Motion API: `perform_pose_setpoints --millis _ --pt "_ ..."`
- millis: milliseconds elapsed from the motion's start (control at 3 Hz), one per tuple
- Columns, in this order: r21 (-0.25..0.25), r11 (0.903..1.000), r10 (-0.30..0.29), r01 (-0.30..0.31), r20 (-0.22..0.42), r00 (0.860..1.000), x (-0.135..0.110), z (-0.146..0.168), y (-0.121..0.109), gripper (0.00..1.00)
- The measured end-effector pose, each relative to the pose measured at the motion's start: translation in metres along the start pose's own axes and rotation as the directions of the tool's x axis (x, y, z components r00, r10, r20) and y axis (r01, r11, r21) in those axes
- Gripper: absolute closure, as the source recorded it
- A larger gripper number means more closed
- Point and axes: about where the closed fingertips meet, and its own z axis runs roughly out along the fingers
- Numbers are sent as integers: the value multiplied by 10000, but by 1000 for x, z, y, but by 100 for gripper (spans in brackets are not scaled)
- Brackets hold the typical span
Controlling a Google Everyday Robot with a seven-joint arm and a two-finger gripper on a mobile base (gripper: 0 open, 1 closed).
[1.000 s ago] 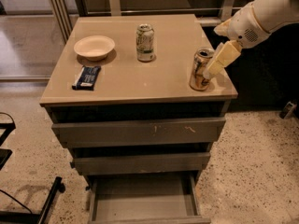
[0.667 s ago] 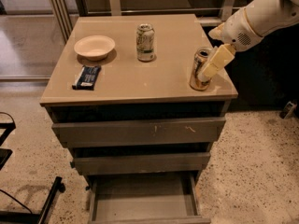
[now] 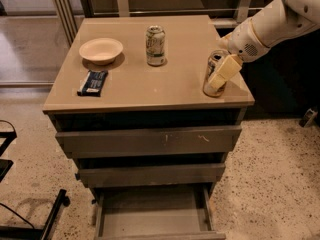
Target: Place orange can into bottom drawer
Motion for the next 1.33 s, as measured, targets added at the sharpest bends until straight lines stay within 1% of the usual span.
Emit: perform_pose_setpoints --millis 333,1333 --pt "-9 10000 6 -6 4 10000 1 2 0 20" --pt "-11 10000 5 -5 4 10000 1 2 0 90"
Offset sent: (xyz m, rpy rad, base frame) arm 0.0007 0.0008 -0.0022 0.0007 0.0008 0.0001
